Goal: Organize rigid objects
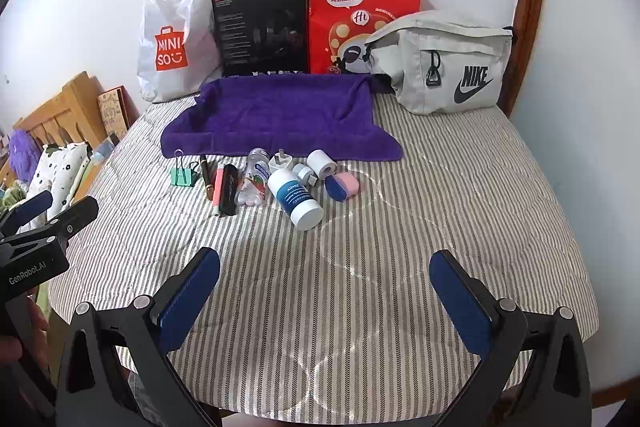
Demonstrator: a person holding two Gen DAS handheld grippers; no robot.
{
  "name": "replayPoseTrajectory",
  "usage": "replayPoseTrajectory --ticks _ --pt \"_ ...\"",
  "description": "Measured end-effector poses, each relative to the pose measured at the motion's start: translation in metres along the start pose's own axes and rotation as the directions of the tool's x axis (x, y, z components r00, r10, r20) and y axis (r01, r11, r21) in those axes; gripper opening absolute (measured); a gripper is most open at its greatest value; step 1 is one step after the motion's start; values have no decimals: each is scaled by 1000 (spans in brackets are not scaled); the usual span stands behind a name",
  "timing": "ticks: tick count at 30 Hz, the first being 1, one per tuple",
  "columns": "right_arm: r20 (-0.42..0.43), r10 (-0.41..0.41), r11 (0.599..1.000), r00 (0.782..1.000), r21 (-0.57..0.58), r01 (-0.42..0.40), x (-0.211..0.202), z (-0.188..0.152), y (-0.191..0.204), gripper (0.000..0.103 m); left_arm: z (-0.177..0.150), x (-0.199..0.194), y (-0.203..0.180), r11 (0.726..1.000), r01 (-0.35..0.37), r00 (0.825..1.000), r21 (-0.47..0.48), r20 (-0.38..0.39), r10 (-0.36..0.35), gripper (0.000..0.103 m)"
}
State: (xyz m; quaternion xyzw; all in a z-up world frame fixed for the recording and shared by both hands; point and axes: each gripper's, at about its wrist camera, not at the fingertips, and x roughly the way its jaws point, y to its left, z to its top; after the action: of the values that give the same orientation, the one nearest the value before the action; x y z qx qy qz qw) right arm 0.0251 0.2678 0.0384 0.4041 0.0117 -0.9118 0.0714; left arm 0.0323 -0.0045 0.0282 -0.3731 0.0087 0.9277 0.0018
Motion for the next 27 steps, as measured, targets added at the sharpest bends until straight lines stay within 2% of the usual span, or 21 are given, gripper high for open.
replayPoseTrajectory --ticks 27 --pt "-7 1 1000 1000 9 -1 0 0 -7 103 -1 6 0 1000 -2 1000 0 -8 2 103"
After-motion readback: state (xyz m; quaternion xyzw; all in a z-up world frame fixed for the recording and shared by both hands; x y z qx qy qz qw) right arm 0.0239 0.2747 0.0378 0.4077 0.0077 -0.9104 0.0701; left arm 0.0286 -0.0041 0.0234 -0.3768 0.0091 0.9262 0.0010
